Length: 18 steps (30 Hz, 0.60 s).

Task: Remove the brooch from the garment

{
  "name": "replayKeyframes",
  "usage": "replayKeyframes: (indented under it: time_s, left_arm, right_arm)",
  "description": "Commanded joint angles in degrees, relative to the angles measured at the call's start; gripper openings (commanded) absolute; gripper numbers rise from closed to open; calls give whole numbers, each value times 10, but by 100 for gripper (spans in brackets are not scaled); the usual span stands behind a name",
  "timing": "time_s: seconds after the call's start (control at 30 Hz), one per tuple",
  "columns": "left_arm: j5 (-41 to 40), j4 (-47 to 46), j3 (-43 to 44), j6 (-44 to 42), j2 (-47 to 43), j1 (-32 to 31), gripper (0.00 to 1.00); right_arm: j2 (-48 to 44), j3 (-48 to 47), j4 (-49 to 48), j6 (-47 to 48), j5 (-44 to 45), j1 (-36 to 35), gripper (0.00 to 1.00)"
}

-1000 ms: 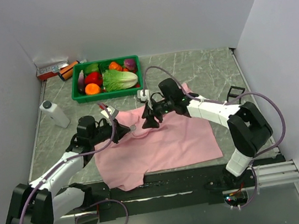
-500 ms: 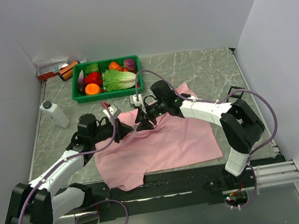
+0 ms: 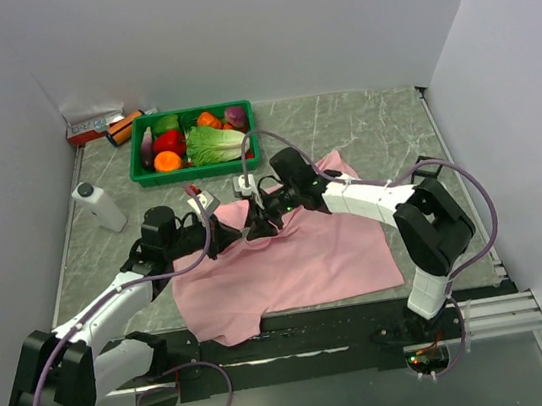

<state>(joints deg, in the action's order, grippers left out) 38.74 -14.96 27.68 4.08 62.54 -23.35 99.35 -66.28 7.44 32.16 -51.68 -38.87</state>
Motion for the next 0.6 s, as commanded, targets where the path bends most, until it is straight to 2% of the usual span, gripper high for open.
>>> replayKeyframes:
  time_s: [0.0, 0.23, 0.33, 0.47, 0.57]
  left_arm:
    - [13, -9, 23, -6, 4, -3, 1]
    - [15, -15, 22, 0, 8, -4, 1]
    - [14, -11, 24, -3, 10, -3, 1]
    - [20, -11, 25, -6, 10, -3, 1]
    - [24, -9, 23, -6, 13, -9, 1]
  right_arm:
    - [5, -24, -1, 16, 6, -9, 43]
    - [8, -25, -1, 19, 19, -10, 35]
    - [10, -28, -1, 18, 24, -9, 31]
    - [14, -32, -1, 12, 29, -9, 19]
    - [23, -47, 5, -8, 31, -9, 17]
